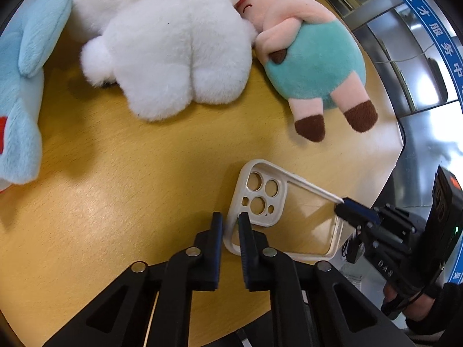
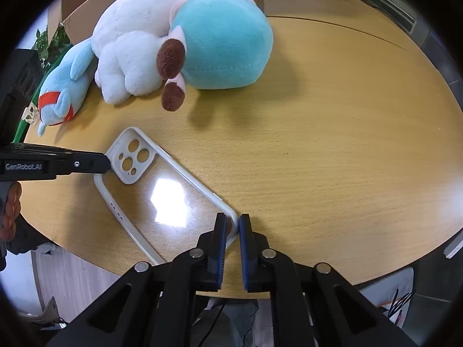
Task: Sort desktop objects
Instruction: 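Carry the phone case with the right tool into the box beside the bear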
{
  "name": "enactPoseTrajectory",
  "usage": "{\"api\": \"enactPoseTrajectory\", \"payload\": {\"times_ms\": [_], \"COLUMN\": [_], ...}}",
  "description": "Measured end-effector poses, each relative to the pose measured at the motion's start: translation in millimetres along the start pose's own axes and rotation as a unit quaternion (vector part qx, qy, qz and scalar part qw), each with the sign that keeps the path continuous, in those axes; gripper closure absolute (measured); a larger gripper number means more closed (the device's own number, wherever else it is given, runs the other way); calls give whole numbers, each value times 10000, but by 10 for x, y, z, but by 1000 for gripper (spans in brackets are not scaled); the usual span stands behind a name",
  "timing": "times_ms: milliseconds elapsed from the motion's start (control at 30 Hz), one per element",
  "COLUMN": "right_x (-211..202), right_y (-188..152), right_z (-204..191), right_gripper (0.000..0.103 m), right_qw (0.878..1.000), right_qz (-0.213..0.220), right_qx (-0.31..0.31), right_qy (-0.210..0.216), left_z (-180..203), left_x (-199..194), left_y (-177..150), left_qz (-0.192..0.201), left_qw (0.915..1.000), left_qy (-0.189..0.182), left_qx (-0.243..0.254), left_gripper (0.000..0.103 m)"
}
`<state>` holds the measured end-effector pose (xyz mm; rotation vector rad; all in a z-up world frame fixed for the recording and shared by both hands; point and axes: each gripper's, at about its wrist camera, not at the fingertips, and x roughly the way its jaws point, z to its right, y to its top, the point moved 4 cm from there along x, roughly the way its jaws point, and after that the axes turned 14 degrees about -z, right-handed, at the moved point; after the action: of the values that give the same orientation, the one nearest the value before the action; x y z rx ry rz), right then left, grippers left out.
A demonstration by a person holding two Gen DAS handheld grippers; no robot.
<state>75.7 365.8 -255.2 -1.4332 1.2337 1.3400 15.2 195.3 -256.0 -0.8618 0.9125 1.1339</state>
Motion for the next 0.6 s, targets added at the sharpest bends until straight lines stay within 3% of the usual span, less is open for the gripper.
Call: {"api": "enactPoseTrajectory", "payload": {"times_ms": [333, 500, 600], "right_x": [-307, -1133, -1783], "right_y": [96, 362, 675], "right_z": [-70, -59, -141], "right_gripper": [97, 97, 97], "right_qw": [9993, 9934, 9810], "right_qz": [247, 937, 1591], "right_qx": [-264, -661, -1109], "right_qy": [2, -3, -81], "left_z": [149, 392, 597], "left_x": [-463, -1167, -1805], "left_y": [-79, -193, -207], "left_qz": [394, 898, 1471], "left_qw": [9992, 9959, 9891], "left_qy": [20, -23, -10], "left_qx": [11, 51, 45], "left_gripper": [94, 96, 97]}}
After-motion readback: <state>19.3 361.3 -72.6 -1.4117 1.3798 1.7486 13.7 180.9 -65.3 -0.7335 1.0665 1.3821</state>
